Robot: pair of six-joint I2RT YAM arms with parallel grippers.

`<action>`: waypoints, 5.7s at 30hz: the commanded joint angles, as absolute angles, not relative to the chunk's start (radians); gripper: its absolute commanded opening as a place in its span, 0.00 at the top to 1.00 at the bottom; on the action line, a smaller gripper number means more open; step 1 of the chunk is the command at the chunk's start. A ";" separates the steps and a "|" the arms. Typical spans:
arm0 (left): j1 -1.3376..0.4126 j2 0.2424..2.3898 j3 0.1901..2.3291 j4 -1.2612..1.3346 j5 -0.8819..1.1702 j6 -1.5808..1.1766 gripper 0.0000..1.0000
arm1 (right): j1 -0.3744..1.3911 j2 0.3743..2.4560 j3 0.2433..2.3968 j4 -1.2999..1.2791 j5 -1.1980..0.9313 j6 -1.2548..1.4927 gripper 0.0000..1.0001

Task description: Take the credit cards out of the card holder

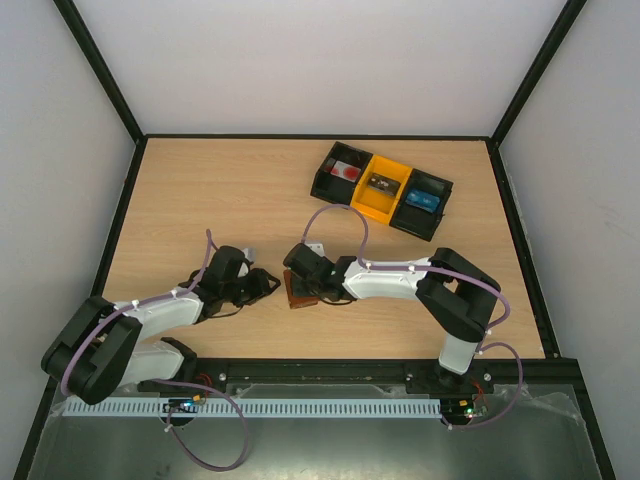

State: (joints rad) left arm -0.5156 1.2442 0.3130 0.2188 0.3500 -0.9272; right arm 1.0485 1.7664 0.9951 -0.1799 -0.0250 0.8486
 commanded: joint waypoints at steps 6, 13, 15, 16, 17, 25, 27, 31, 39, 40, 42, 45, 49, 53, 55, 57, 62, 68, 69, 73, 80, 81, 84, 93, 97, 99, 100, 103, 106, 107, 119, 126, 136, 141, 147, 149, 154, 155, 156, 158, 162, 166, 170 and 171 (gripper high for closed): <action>-0.506 1.231 0.300 0.209 0.368 -0.896 0.64 | 1.064 1.791 1.023 -0.320 0.099 0.842 0.86; -0.506 1.205 0.296 0.223 0.393 -0.879 0.61 | 1.064 1.720 1.044 -0.355 0.101 0.818 0.87; -0.506 1.195 0.298 0.214 0.399 -0.869 0.59 | 1.063 1.702 1.041 -0.371 0.132 0.813 0.87; -0.506 1.189 0.298 0.213 0.400 -0.868 0.58 | 1.063 1.697 1.038 -0.374 0.141 0.813 0.87; -0.506 1.183 0.297 0.212 0.400 -0.867 0.58 | 1.063 1.692 1.034 -0.373 0.148 0.812 0.87; -0.506 1.180 0.287 0.227 0.414 -0.867 0.56 | 1.064 1.738 1.036 -0.388 0.150 0.836 0.86; -0.506 1.186 0.282 0.235 0.419 -0.868 0.56 | 1.064 1.740 1.029 -0.373 0.143 0.843 0.86; -0.506 1.195 0.277 0.249 0.432 -0.873 0.56 | 1.064 1.762 1.028 -0.370 0.148 0.847 0.83; -0.506 1.193 0.278 0.252 0.442 -0.880 0.55 | 1.064 1.786 1.004 -0.345 0.115 0.850 0.81; -0.506 1.191 0.278 0.252 0.441 -0.880 0.55 | 1.064 1.784 1.006 -0.352 0.121 0.850 0.80; -0.506 1.192 0.280 0.249 0.442 -0.881 0.54 | 1.064 1.780 1.012 -0.366 0.132 0.847 0.79; -0.506 1.189 0.282 0.240 0.443 -0.880 0.54 | 1.063 1.779 1.022 -0.378 0.129 0.840 0.76; -0.506 1.165 0.276 0.237 0.440 -0.887 0.54 | 1.065 1.790 1.033 -0.383 0.121 0.839 0.74; -0.506 1.144 0.272 0.224 0.435 -0.891 0.54 | 1.070 1.796 1.040 -0.410 0.152 0.845 0.76; -0.506 1.135 0.271 0.220 0.434 -0.892 0.53 | 1.072 1.797 1.043 -0.423 0.171 0.844 0.79; -0.505 1.126 0.268 0.216 0.431 -0.894 0.53 | 1.074 1.789 1.042 -0.425 0.178 0.836 0.85; -0.506 1.117 0.251 0.225 0.424 -0.912 0.53 | 1.074 1.743 1.013 -0.382 0.163 0.831 0.98; -0.506 1.108 0.244 0.224 0.425 -0.909 0.53 | 1.074 1.690 0.951 -0.291 0.135 0.829 0.98; -0.506 1.109 0.248 0.224 0.427 -0.905 0.53 | 1.074 1.670 0.927 -0.236 0.123 0.824 0.98; -0.506 1.114 0.259 0.206 0.428 -0.893 0.53 | 1.074 1.584 0.858 -0.115 0.104 0.822 0.98; -0.509 1.120 0.277 0.205 0.442 -0.888 0.53 | 1.074 1.468 0.715 0.071 0.084 0.804 0.98; -0.511 1.127 0.282 0.207 0.446 -0.883 0.52 | 1.075 1.449 0.702 0.089 0.083 0.807 0.98; -0.519 1.150 0.294 0.204 0.451 -0.870 0.51 | 1.074 1.385 0.668 0.156 0.072 0.814 0.98; -0.520 1.102 0.358 0.111 0.446 -0.837 0.30 | 1.074 1.272 0.614 0.336 -0.023 0.866 0.98; -0.519 1.043 0.358 0.065 0.407 -0.823 0.26 | 1.074 1.286 0.627 0.359 -0.012 0.873 0.98; -0.518 1.030 0.346 0.059 0.393 -0.825 0.25 | 1.074 1.300 0.635 0.327 0.010 0.877 0.98; -0.518 1.028 0.340 0.058 0.387 -0.827 0.25 | 1.074 1.301 0.629 0.319 0.019 0.882 0.98; -0.518 1.033 0.326 0.055 0.378 -0.830 0.26 | 1.074 1.281 0.596 0.299 0.049 0.906 0.98; -0.518 1.044 0.325 0.052 0.374 -0.826 0.27 | 1.074 1.244 0.577 0.220 0.138 0.929 0.98; -0.518 1.046 0.326 0.052 0.372 -0.825 0.28 | 1.074 1.230 0.570 0.185 0.184 0.944 0.98; -0.520 1.074 0.315 0.062 0.341 -0.817 0.39 | 1.071 1.184 0.433 0.060 0.299 1.028 0.98; -0.523 1.129 0.315 0.110 0.354 -0.835 0.46 | 1.073 1.184 0.386 0.013 0.364 1.071 0.98; -0.535 1.263 0.323 0.219 0.394 -0.861 0.51 | 1.071 1.189 0.322 0.016 0.386 1.100 0.98; -0.561 1.345 0.336 0.292 0.425 -0.895 0.51 | 1.072 1.199 0.313 0.018 0.386 1.107 0.98; -0.600 1.465 0.383 0.378 0.482 -0.926 0.54 | 1.072 1.196 0.327 -0.002 0.388 1.098 0.98; -0.603 1.499 0.392 0.406 0.500 -0.944 0.55 | 1.071 1.192 0.337 -0.019 0.395 1.094 0.98; -0.620 1.514 0.406 0.451 0.534 -0.978 0.59 | 1.071 1.173 0.328 0.000 0.374 1.093 0.98; -0.623 1.511 0.409 0.454 0.539 -0.981 0.61 | 1.071 1.172 0.325 0.009 0.368 1.092 0.98; -0.622 1.507 0.409 0.459 0.545 -0.983 0.63 | 1.072 1.174 0.321 0.019 0.361 1.092 0.98; -0.622 1.508 0.408 0.476 0.562 -0.985 0.65 | 1.072 1.176 0.320 0.034 0.352 1.092 0.98; -0.623 1.520 0.390 0.563 0.612 -1.020 0.70 | 1.072 1.175 0.319 0.046 0.348 1.097 0.98; -0.632 1.531 0.386 0.601 0.620 -1.022 0.72 | 1.071 1.160 0.314 0.046 0.347 1.106 0.98; -0.643 1.556 0.382 0.653 0.635 -1.037 0.72 | 1.072 1.154 0.310 0.045 0.351 1.114 0.98; -0.646 1.563 0.382 0.667 0.643 -1.042 0.72 | 1.072 1.152 0.311 0.044 0.348 1.114 0.98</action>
State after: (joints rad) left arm -0.6304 1.5337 0.3916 0.5720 0.5964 -1.0225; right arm 1.0683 1.1706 0.3271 0.0345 0.3305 1.0882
